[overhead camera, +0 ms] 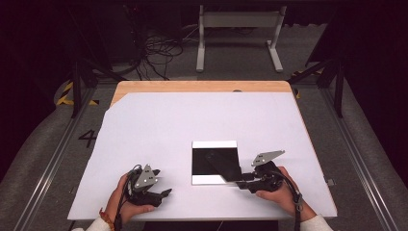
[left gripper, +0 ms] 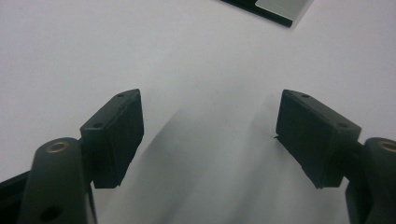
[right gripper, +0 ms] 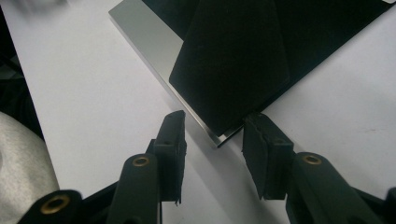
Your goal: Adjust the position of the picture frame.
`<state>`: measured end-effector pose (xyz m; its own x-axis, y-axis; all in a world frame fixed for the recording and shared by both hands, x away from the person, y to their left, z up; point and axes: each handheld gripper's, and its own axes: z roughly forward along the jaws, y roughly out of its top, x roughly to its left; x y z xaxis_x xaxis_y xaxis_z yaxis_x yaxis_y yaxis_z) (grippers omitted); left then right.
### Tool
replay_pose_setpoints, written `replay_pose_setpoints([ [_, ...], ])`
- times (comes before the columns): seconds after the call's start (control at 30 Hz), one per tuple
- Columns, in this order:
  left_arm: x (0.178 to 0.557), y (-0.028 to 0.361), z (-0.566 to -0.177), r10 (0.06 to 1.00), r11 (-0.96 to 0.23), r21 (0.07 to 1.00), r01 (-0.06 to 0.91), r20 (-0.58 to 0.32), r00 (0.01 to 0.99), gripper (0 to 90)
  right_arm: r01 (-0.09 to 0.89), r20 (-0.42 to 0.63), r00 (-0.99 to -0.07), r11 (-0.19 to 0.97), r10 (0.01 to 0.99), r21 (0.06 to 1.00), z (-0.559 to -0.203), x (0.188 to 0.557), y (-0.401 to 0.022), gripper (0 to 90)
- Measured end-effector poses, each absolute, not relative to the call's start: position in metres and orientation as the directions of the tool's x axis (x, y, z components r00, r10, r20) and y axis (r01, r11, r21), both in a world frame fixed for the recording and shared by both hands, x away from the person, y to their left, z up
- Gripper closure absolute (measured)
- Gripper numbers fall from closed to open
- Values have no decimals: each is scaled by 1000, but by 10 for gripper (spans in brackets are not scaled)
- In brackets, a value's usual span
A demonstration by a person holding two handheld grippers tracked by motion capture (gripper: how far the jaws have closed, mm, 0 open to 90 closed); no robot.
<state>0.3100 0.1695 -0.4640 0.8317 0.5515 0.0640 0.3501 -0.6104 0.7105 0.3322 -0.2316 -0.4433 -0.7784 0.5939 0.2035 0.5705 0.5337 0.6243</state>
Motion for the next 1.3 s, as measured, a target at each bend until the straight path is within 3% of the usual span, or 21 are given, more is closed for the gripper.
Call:
replay_pose_setpoints([
  [0.43, 314, 159, -463, 524, -620, 712, 329, 64, 849, 239, 590, 248, -763, 488, 596, 643, -443, 333, -235, 570],
  [0.7, 321, 154, -463, 507, -619, 718, 318, 56, 860, 238, 670, 397, -706, 372, 586, 643, -449, 347, -240, 570],
  [0.93, 321, 151, -463, 497, -632, 710, 312, 62, 865, 233, 691, 446, -699, 368, 559, 622, -450, 353, -242, 580],
  [1.3, 324, 146, -462, 509, -620, 716, 319, 58, 859, 221, 714, 489, -673, 312, 556, 627, -449, 360, -239, 497],
])
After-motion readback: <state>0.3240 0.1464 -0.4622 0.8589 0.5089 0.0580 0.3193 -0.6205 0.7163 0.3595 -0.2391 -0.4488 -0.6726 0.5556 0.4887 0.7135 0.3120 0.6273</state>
